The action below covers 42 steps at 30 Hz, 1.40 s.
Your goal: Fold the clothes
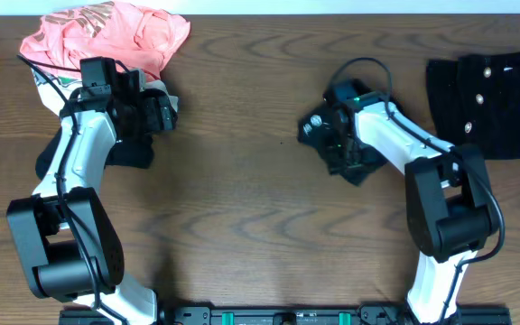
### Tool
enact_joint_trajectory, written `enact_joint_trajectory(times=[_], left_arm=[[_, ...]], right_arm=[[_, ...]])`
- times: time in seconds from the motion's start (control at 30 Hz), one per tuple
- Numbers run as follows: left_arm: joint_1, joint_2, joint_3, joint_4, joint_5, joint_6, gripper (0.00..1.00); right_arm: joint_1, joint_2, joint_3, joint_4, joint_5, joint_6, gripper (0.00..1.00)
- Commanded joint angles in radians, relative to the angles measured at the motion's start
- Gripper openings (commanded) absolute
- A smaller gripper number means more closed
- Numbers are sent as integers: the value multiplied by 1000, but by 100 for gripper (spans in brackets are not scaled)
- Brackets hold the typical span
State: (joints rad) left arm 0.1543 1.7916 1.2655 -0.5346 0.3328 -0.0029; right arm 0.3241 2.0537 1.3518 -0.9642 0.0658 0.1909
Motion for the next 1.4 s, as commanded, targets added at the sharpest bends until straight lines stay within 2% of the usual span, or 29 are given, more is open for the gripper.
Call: enact_joint_trajectory(times=[0.0,0.2,0.33,0.57,0.7,0.87,0.9,0.97,1.13,1.37], left_arm=[[2,5,-1,-3,-8,2,95],[2,5,-1,-5,-8,2,95],[2,5,-1,-11,-8,2,95],[2,5,-1,-26,-8,2,95],[2,5,-1,-25,-8,2,95],[2,5,-1,-26,-8,2,95],[2,5,-1,-26,-8,2,95],[2,5,-1,-26,-8,2,95],[2,5,-1,-26,-8,2,95],[2,5,-1,-25,-8,3,95]], right_arm=[[-64,133,-105,-11,247,91,59],[-89,132,-85,106,338,82,67],[-85,115,-3,85,187,54,68],[-89,-27,128,-64,-209,-95,71],[-95,-143,138,-119,-288,-113,74],[-169,-275,138,-142,-278,-32,96],[-196,-291,138,-137,-271,-3,99],[-250,-302,137,-121,-272,41,99],[-376,-301,66,-27,-345,86,99],[-466,-301,-160,198,-433,132,99]])
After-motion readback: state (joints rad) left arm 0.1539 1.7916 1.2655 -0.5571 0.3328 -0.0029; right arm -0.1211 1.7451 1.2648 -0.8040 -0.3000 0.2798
